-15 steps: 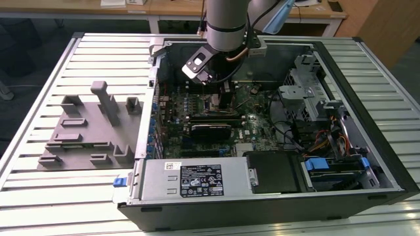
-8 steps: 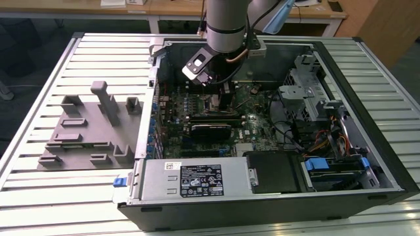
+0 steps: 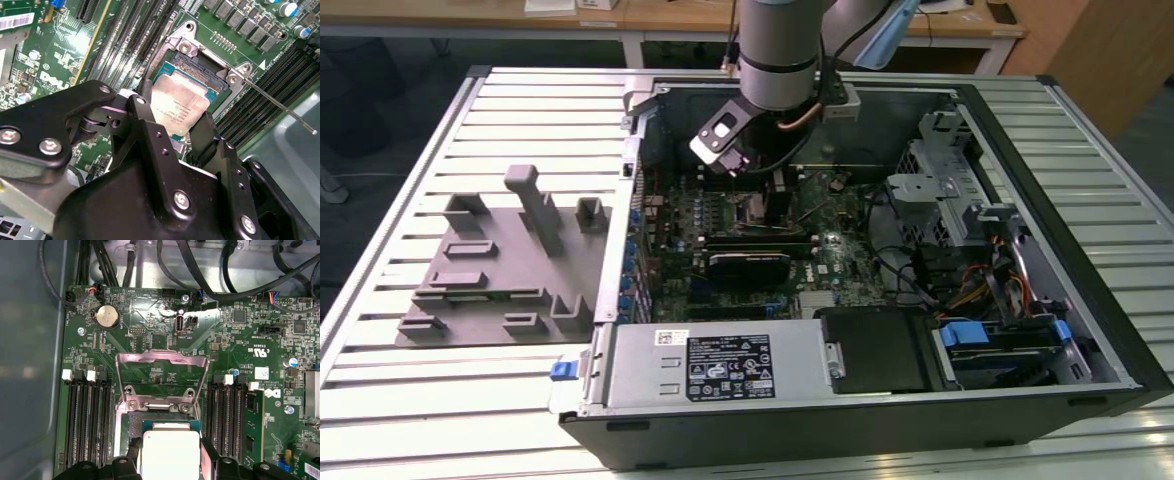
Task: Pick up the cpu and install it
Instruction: 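Place the cpu into insertion slot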
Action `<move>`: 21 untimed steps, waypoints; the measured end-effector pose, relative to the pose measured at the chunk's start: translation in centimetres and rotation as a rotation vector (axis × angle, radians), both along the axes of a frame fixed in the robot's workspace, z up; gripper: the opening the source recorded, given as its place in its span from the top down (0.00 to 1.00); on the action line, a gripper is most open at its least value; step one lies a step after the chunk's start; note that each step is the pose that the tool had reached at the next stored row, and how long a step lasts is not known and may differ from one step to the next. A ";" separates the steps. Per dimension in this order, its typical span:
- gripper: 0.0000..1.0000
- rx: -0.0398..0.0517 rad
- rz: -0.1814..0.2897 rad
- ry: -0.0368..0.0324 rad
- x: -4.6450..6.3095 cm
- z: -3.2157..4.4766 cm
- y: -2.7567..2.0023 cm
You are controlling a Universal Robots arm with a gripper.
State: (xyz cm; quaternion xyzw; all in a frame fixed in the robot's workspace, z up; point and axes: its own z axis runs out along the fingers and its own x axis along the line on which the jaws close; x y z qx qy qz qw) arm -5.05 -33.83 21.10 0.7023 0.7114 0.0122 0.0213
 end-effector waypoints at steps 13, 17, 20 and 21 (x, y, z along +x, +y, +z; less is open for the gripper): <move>0.46 -0.0001 -0.026 0.0000 -0.1 -0.95 0.54; 0.46 0.0000 -0.029 0.0000 -0.2 -1.24 0.68; 0.46 -0.0001 -0.031 0.0001 -0.2 -1.36 0.76; 0.46 0.0000 -0.031 0.0001 -0.2 -1.40 0.77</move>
